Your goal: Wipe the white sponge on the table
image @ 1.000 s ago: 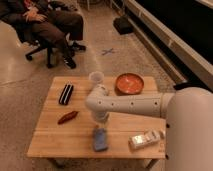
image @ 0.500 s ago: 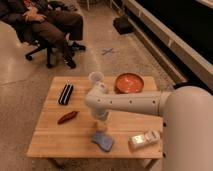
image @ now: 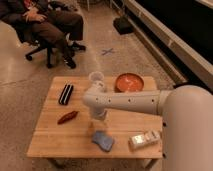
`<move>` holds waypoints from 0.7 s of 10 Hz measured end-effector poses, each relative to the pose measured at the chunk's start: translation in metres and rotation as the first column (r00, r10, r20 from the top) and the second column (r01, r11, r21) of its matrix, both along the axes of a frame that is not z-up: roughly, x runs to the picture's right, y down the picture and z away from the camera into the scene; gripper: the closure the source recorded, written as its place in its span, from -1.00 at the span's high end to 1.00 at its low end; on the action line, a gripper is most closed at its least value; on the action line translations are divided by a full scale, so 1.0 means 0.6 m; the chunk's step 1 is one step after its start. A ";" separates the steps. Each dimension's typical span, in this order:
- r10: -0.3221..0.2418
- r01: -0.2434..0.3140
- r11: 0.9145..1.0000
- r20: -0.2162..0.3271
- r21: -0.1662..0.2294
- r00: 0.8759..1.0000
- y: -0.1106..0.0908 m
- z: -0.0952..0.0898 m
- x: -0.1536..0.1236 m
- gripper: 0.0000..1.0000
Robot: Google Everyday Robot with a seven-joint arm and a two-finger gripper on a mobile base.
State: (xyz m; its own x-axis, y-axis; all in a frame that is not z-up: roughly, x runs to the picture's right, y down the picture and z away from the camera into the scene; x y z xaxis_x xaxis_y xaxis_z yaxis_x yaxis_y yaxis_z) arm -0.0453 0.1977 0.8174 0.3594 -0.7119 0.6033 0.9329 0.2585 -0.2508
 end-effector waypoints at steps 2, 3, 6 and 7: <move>-0.108 0.110 0.994 0.130 -0.012 0.986 0.023 -0.032 -0.008 0.60; -0.149 0.154 0.988 0.180 -0.014 0.972 0.033 -0.041 -0.015 0.60; -0.207 0.222 0.975 0.285 -0.023 0.936 0.063 -0.044 -0.014 0.60; -0.214 0.232 0.972 0.304 -0.023 0.928 0.067 -0.037 -0.013 0.60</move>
State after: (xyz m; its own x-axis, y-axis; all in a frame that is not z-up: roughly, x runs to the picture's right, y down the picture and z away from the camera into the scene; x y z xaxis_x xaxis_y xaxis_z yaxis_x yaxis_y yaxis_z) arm -0.0532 0.2382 0.7950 -0.0069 -0.7140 0.7001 0.9989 0.0283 0.0387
